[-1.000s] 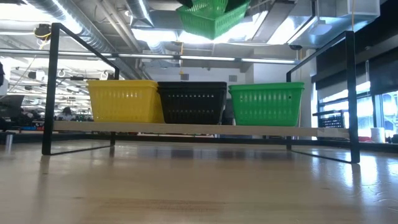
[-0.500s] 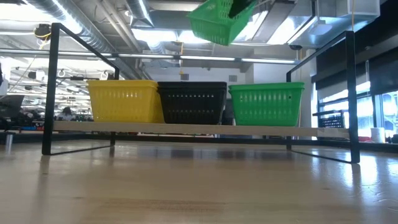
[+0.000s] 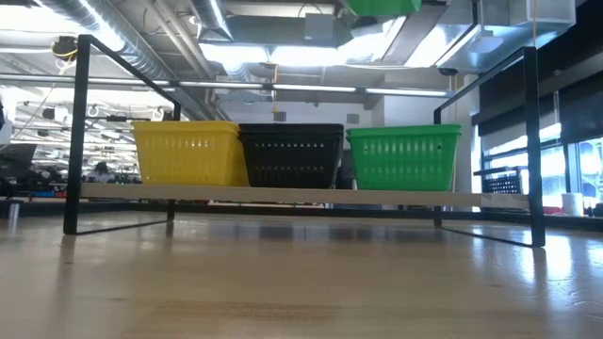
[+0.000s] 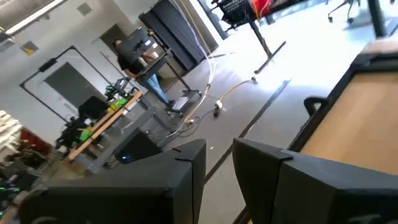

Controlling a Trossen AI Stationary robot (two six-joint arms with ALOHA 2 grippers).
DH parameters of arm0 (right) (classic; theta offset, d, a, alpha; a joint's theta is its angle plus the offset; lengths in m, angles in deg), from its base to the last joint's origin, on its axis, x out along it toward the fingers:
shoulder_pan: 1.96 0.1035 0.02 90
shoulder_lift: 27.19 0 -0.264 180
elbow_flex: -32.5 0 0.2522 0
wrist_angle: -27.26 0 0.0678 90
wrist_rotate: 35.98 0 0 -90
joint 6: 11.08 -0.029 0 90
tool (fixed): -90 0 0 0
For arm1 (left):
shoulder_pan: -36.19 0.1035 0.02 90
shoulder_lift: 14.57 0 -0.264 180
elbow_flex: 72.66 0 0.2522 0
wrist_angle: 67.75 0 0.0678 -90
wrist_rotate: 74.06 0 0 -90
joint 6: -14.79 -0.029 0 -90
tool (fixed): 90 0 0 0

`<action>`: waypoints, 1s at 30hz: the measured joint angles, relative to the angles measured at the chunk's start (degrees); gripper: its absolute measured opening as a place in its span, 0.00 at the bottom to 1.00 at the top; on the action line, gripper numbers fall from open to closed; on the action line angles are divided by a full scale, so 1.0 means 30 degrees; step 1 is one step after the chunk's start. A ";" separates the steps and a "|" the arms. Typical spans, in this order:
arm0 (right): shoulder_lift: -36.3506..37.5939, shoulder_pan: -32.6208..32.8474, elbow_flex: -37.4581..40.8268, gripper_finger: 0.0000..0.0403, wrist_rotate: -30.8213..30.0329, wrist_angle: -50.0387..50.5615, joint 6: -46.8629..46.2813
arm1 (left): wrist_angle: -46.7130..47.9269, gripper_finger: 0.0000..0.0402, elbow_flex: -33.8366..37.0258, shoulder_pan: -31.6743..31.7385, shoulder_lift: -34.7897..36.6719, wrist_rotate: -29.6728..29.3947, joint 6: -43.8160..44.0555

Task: Stack baskets on shelf by color
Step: Stack the green bin on top of the green bin on the shelf

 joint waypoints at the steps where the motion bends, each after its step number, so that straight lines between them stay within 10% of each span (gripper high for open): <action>1: 0.0000 -0.0054 0.0093 0.00 0.0789 0.0096 -0.0337 | 0.0057 0.19 -0.0012 0.0056 0.0212 0.0196 0.0083; 16: 0.0015 -0.0408 0.3794 0.00 0.3157 -0.0214 -0.2784 | 0.6824 0.19 0.0042 0.2450 0.3437 1.3688 0.7398; 30: 0.0000 -0.1353 0.9804 0.00 0.3543 -0.3471 -0.1164 | 0.7913 0.19 0.0017 0.3070 0.3862 1.5008 0.8506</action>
